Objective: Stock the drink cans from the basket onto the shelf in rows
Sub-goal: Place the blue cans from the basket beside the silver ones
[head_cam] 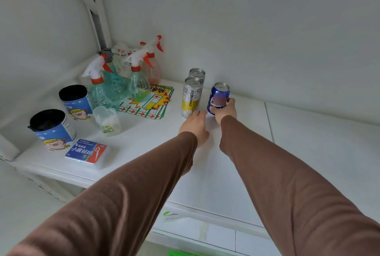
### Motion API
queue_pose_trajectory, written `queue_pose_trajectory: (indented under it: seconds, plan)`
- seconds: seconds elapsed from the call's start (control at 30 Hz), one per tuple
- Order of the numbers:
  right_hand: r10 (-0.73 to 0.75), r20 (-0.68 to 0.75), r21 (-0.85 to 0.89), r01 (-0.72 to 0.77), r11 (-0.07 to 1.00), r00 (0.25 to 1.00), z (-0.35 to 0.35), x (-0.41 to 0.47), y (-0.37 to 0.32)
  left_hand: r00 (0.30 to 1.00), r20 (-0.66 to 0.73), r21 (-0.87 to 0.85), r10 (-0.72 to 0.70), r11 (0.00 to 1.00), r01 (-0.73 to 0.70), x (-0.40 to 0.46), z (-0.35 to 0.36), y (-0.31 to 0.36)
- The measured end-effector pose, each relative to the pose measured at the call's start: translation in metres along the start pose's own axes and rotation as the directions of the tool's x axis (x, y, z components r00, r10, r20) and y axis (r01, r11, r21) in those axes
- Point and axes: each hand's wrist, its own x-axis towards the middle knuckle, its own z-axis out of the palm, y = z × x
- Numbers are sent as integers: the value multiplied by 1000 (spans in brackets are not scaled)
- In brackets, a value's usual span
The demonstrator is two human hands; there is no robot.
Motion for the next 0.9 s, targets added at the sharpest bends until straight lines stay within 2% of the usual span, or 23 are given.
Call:
queue_pose_trajectory:
  seconds: [0.3, 0.53, 0.7, 0.9]
  plan:
    - [23, 32, -4, -23, 1000, 999, 4, 16, -6, 1000, 0, 11, -6, 1000, 6, 2, 3, -3]
    - [88, 73, 113, -96, 989, 993, -13, -15, 12, 999, -1, 16, -45, 999, 45, -20, 3, 3]
    - [-119, 85, 33, 116, 993, 989, -34, -79, 25, 998, -12, 13, -57, 998, 57, -51, -1, 11]
    - [-330, 177, -7, 337, 942, 927, -61, -173, 53, 994, -106, -2, 14, 1000, -15, -117, -1, 14]
